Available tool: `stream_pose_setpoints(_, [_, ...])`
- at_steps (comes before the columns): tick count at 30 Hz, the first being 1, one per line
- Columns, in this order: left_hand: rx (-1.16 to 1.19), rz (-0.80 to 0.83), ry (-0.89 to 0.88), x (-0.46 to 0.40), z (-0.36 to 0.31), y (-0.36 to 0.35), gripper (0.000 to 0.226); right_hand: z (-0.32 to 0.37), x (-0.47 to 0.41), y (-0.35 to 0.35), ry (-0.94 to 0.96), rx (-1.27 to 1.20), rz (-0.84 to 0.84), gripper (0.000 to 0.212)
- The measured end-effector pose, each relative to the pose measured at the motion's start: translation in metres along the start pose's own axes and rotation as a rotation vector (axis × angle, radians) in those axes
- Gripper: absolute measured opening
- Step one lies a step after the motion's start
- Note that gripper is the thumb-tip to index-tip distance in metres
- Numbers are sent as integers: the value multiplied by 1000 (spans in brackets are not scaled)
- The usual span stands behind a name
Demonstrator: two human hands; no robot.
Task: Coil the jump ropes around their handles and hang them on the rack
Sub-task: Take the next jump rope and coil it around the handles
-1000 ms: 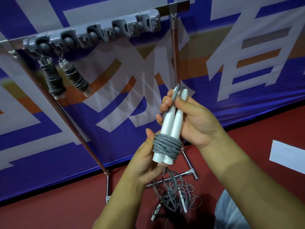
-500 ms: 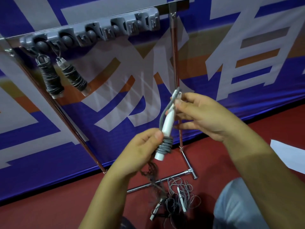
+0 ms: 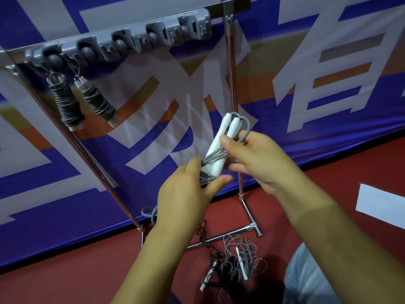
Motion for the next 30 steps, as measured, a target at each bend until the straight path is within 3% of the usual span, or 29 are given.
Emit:
stream_pose_setpoints(7, [307,145,-36,1,7,2,75,1,4,9,42,-51,22,6])
stream_pose_setpoints(13, [124,357,-69,-4,1,12,79,-8,8,10,13,-59,55,14])
stream_pose_setpoints(17, [192,606,-141,-6,4,22,53,-7,12,16,-33,4,67,11])
stream_pose_setpoints(23, [256,549,-229,-7,12,32,8,-7,13,23,-107,33,103,19])
stream_pose_setpoints(27, [311,433,-388,-11,25,28,17,2,18,23,-103,-85,198,36])
stream_pose_setpoints(30, [215,192,-497,-4,26,17,23,8,20,28,-65,-208,153,36])
Point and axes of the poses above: each hand's wrist, its own x-axis away from the middle knuckle, its own y-axis out of the back of the hand, z = x × y, the point moved 2 cm from there along -x, towards the middle knuckle, and after that the axes turned 15 degrees about z, right-handed, at the moved point
